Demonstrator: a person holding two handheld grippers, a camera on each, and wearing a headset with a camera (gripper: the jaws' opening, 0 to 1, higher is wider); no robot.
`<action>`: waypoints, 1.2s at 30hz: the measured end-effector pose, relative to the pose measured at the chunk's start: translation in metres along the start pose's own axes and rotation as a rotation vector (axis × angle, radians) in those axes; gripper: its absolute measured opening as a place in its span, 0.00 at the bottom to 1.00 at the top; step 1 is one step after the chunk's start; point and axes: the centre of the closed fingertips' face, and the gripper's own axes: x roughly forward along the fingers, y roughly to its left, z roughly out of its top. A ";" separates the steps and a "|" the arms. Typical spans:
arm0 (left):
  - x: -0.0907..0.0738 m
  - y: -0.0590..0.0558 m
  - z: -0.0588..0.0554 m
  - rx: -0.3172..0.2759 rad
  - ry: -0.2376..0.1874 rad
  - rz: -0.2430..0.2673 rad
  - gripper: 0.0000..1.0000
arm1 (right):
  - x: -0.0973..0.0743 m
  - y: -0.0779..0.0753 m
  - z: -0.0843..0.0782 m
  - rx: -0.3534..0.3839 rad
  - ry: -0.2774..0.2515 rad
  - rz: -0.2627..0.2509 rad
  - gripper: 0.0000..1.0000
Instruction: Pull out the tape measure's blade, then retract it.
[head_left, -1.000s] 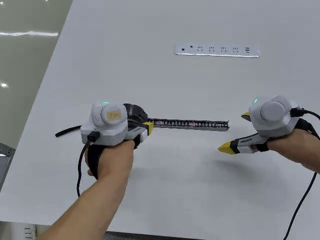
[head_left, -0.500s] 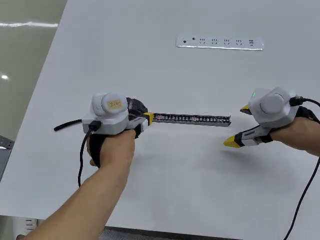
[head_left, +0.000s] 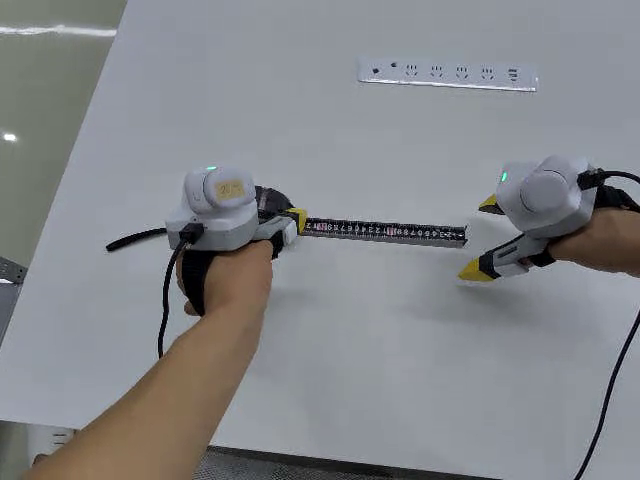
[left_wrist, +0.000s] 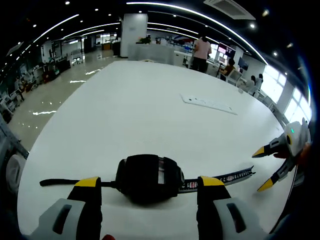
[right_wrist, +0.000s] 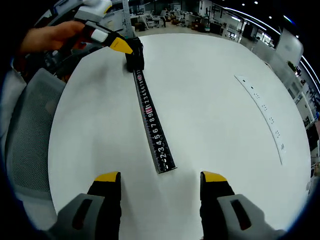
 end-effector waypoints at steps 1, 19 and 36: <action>0.001 0.000 0.000 -0.002 0.001 0.000 0.75 | 0.000 0.000 0.000 -0.006 0.003 0.003 0.65; 0.016 0.003 -0.004 -0.026 0.017 0.001 0.72 | 0.010 -0.006 0.003 -0.131 0.045 0.061 0.53; 0.022 0.002 -0.002 -0.035 0.018 -0.007 0.67 | 0.014 -0.005 0.007 -0.203 0.049 0.102 0.34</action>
